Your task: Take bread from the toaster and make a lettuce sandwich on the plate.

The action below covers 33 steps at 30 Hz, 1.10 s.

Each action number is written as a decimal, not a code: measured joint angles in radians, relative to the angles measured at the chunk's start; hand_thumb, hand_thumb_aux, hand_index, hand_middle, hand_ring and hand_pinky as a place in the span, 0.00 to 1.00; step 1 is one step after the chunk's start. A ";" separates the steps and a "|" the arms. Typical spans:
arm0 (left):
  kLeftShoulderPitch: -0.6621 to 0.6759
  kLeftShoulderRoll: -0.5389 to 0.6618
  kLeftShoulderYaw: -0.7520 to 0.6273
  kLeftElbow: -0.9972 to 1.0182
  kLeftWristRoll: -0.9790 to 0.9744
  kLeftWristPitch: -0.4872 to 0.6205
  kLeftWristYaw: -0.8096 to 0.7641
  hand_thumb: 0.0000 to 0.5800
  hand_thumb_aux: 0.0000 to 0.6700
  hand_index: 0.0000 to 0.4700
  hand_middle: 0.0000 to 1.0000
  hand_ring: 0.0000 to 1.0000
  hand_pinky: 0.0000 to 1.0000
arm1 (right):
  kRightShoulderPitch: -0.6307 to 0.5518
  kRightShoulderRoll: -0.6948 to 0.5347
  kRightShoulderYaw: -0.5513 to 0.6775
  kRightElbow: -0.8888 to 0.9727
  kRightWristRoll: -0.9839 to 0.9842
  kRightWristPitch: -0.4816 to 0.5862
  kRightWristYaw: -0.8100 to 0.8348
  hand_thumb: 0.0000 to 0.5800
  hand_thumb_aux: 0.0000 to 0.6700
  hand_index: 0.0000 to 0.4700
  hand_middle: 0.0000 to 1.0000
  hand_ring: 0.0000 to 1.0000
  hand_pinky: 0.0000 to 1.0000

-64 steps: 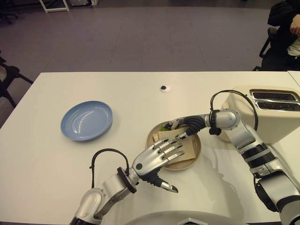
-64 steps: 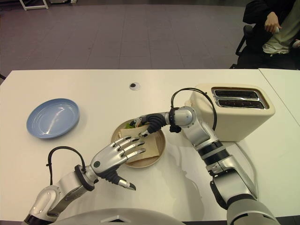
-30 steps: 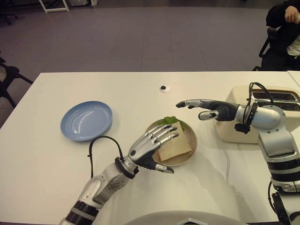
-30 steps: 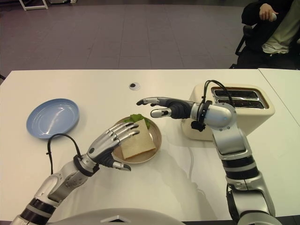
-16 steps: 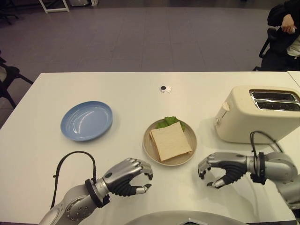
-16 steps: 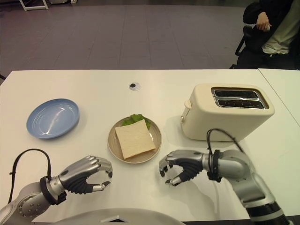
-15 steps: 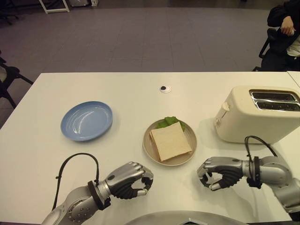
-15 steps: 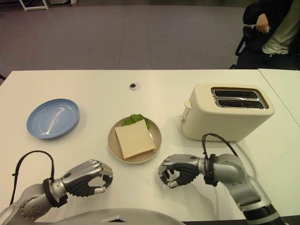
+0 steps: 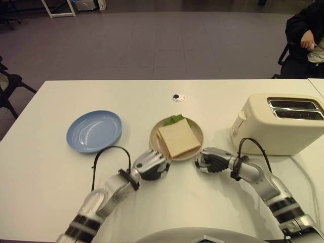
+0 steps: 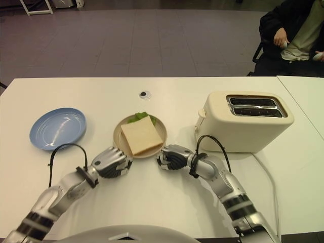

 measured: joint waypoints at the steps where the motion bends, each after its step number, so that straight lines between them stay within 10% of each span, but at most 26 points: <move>1: -0.039 -0.007 -0.010 0.042 0.009 -0.001 0.023 1.00 1.00 1.00 1.00 1.00 1.00 | -0.026 0.019 0.005 0.029 -0.003 0.008 -0.016 1.00 1.00 1.00 1.00 1.00 1.00; 8: -0.309 -0.036 -0.088 0.392 0.032 -0.069 0.175 1.00 0.98 0.98 1.00 1.00 1.00 | -0.154 0.068 0.027 0.168 -0.021 0.057 -0.094 1.00 0.98 0.98 1.00 1.00 1.00; 10: -0.312 -0.030 -0.094 0.403 0.028 -0.076 0.198 0.83 0.59 0.59 1.00 1.00 1.00 | -0.155 0.062 0.023 0.154 -0.011 0.058 -0.090 0.97 0.82 0.82 1.00 1.00 1.00; 12: -0.273 -0.009 -0.093 0.348 0.025 -0.077 0.209 0.53 0.31 0.31 0.64 0.64 0.64 | -0.141 0.050 0.006 0.098 0.010 0.057 -0.086 0.80 0.55 0.55 1.00 1.00 1.00; 14: -0.167 0.021 -0.068 0.201 -0.007 -0.077 0.201 0.27 0.15 0.15 0.00 0.00 0.00 | -0.097 0.011 -0.025 -0.005 0.037 0.050 -0.071 0.50 0.29 0.29 1.00 1.00 1.00; 16: -0.026 0.046 -0.033 0.021 -0.099 -0.093 0.175 0.13 0.07 0.07 0.00 0.00 0.00 | -0.027 -0.034 -0.071 -0.116 0.090 0.056 -0.042 0.00 0.00 0.00 0.91 0.91 0.91; 17: 0.054 0.050 -0.011 -0.085 -0.168 -0.104 0.159 0.07 0.04 0.04 0.00 0.00 0.00 | 0.017 -0.053 -0.098 -0.179 0.141 0.063 -0.020 0.00 0.00 0.00 0.65 0.65 0.65; 18: 0.125 0.051 0.008 -0.175 -0.233 -0.112 0.147 0.00 0.00 0.00 0.00 0.00 0.00 | 0.056 -0.069 -0.124 -0.233 0.200 0.067 0.003 0.00 0.00 0.00 0.02 0.02 0.02; 25: 0.340 -0.120 0.062 -0.399 -0.883 -0.089 0.055 0.00 0.00 0.00 0.00 0.00 0.00 | 0.259 0.066 -0.214 -0.338 0.797 0.049 0.118 0.00 0.00 0.00 0.00 0.00 0.00; 33: 0.322 -0.200 0.112 -0.308 -1.074 -0.065 -0.098 0.00 0.00 0.00 0.00 0.00 0.00 | 0.260 0.177 -0.244 -0.242 0.883 -0.049 0.163 0.00 0.00 0.00 0.00 0.00 0.00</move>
